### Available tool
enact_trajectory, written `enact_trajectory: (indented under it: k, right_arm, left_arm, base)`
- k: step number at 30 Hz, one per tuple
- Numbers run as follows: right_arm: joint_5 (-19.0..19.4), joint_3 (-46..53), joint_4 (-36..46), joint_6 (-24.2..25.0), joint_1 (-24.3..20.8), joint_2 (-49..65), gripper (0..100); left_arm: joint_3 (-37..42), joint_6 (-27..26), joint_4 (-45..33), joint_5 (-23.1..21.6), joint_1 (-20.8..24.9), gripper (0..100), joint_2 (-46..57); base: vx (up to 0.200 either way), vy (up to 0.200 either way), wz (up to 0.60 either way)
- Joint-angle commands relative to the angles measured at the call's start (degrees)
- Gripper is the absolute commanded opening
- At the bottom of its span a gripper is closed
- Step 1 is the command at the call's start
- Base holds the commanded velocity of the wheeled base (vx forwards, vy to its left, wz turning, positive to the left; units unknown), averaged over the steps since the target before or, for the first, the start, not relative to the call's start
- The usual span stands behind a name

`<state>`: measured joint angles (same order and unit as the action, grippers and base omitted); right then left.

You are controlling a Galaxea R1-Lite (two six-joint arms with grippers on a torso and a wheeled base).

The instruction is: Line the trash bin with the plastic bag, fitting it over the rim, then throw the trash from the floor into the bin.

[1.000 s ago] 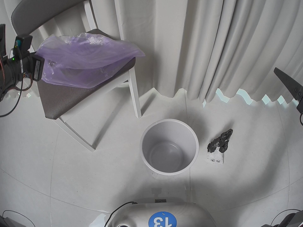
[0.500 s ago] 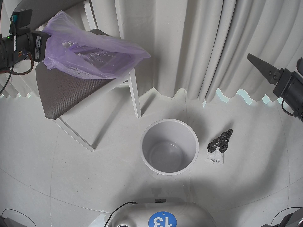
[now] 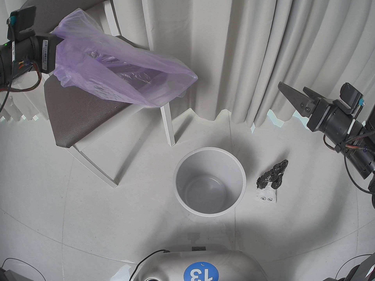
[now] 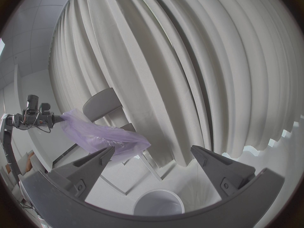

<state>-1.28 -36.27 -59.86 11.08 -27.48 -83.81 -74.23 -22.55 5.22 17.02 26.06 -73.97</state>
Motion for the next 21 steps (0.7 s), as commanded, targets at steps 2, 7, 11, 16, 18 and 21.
enact_trajectory:
  k: [2,7,11,16,18,21]
  right_arm:
    - [-0.04,0.58,0.00,-0.01,-0.03,-0.39,100]
    - [0.66,1.73,0.18,-0.09,-0.38,-1.27,100]
    - [0.84,3.13,0.18,-0.18,-2.32,-3.73,100]
    - [0.40,3.31,-0.17,-0.09,-5.48,-10.94,100]
    - [0.49,3.13,-1.05,0.26,-6.62,-13.40,100]
    - [0.84,3.84,-4.39,0.61,-7.50,-16.03,100]
  left_arm:
    - [-0.30,0.05,0.76,0.30,3.73,0,1.20]
    - [1.89,0.23,1.20,0.12,4.35,0,3.66]
    - [5.59,0.58,2.87,0.12,3.91,0,6.03]
    - [6.73,0.58,3.66,0.30,4.26,0,8.32]
    - [6.03,0.49,2.87,0.30,4.35,0,8.49]
    - [4.44,0.32,0.67,0.38,4.35,0,8.23]
  base:
    - [0.000,0.000,0.00]
    - [0.000,0.000,0.00]
    - [0.000,0.000,0.00]
    - [0.000,0.000,0.00]
    - [0.000,0.000,0.00]
    - [0.000,0.000,0.00]
